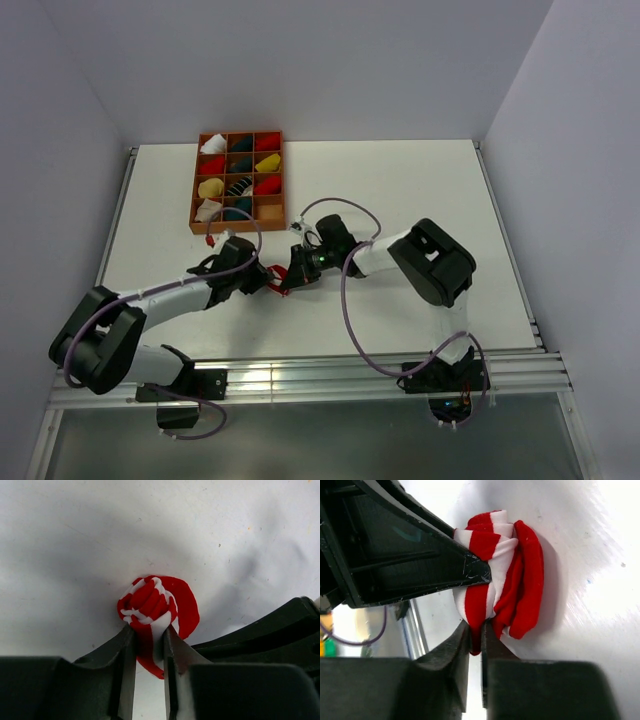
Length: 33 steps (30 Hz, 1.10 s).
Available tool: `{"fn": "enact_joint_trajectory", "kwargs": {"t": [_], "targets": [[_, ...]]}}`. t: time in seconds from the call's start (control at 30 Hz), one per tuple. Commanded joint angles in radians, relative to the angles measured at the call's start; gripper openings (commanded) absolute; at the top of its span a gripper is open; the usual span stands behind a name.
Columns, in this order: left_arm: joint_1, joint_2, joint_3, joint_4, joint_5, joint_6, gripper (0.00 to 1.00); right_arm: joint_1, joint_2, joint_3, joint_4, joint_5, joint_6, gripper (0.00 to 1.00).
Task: Roll the socks
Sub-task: Roll the sock at the center of the board.
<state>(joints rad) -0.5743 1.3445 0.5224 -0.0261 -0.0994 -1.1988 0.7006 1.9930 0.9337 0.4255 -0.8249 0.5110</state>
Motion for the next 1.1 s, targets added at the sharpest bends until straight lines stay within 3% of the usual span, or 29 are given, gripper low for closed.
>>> {"fn": "enact_joint_trajectory", "kwargs": {"t": [0.0,0.1,0.33,0.43,0.7,1.07], "targets": [[-0.006,0.056,0.022,-0.107,-0.026,0.036,0.23,0.02,-0.074,-0.039,-0.114,0.177,-0.058,0.16],[-0.006,0.106,0.085,-0.191,-0.02,0.09,0.23,0.059,-0.181,-0.084,-0.136,0.358,-0.12,0.31],[-0.006,0.168,0.211,-0.313,0.003,0.173,0.23,0.276,-0.401,-0.147,-0.162,0.989,-0.331,0.48],[-0.006,0.17,0.241,-0.337,0.007,0.192,0.23,0.37,-0.405,-0.133,-0.156,1.146,-0.412,0.52],[-0.006,0.188,0.297,-0.383,0.02,0.226,0.23,0.519,-0.272,-0.049,-0.123,1.362,-0.571,0.54],[-0.006,0.208,0.297,-0.371,0.056,0.232,0.23,0.58,-0.088,0.03,-0.091,1.431,-0.646,0.54]]}}
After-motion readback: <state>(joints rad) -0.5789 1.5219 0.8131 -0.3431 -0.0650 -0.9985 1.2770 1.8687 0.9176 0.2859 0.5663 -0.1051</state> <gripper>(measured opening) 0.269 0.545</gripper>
